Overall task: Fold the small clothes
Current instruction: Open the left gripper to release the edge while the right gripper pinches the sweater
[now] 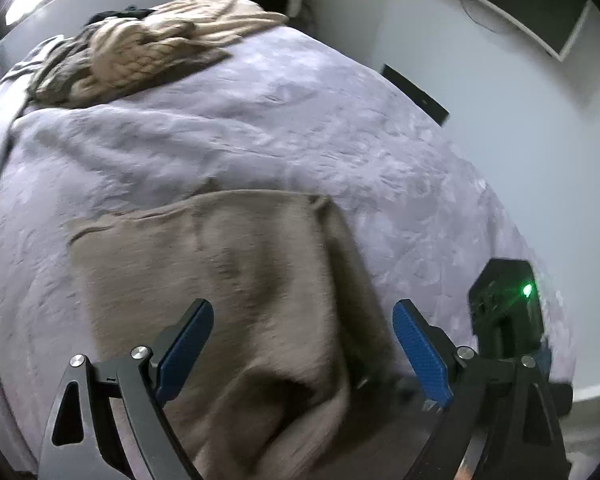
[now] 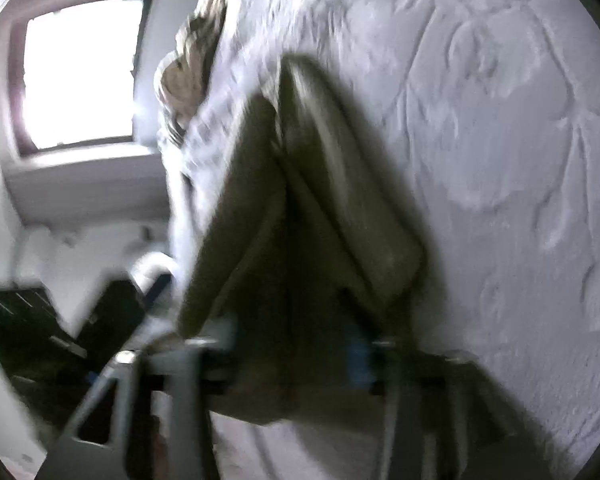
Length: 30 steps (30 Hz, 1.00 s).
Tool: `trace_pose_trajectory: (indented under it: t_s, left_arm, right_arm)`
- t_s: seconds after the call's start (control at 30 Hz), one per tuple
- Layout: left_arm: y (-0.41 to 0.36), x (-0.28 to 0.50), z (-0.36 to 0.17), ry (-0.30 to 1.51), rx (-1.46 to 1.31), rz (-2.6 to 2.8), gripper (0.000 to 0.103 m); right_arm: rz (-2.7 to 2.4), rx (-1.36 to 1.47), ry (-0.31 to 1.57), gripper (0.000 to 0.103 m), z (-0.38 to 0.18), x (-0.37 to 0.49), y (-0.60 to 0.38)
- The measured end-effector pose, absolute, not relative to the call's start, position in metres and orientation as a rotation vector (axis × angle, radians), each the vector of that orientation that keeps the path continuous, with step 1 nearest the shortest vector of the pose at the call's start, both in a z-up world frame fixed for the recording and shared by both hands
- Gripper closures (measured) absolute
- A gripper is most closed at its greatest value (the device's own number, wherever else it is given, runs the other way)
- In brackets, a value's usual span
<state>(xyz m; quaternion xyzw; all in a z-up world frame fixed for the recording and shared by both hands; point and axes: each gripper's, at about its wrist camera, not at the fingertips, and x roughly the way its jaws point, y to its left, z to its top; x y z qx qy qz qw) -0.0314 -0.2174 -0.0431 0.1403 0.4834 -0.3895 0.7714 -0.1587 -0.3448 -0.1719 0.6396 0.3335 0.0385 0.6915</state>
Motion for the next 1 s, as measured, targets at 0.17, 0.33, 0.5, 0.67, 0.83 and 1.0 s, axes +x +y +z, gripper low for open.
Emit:
trace_pose_trajectory:
  t_s: [0.17, 0.33, 0.5, 0.67, 0.83, 1.0]
  left_arm:
    - [-0.17, -0.003, -0.036, 1.098, 0.167, -0.785, 0.011]
    - [-0.12, 0.031, -0.043, 1.117, 0.097, -0.62, 0.011]
    - [-0.077, 0.056, -0.073, 1.133, 0.075, -0.447, 0.011]
    - [-0.064, 0.063, -0.115, 1.238, 0.069, -0.428, 0.011]
    - [-0.066, 0.058, -0.116, 1.238, 0.055, -0.47, 0.011]
    - [-0.089, 0.043, -0.107, 1.187, 0.165, -0.534, 0.011]
  right_arm:
    - [0.164, 1.54, 0.653, 0.038, -0.173, -0.165, -0.36]
    - [0.233, 1.526, 0.718, 0.036, -0.169, -0.15, -0.362]
    - [0.235, 1.385, 0.865, 0.037, -0.153, -0.104, -0.36]
    - [0.117, 1.118, 1.021, 0.089, -0.136, -0.066, -0.35]
    - [0.145, 0.889, 0.904, 0.089, -0.075, -0.055, -0.339]
    - [0.052, 0.897, 0.92, 0.089, -0.087, -0.083, -0.362]
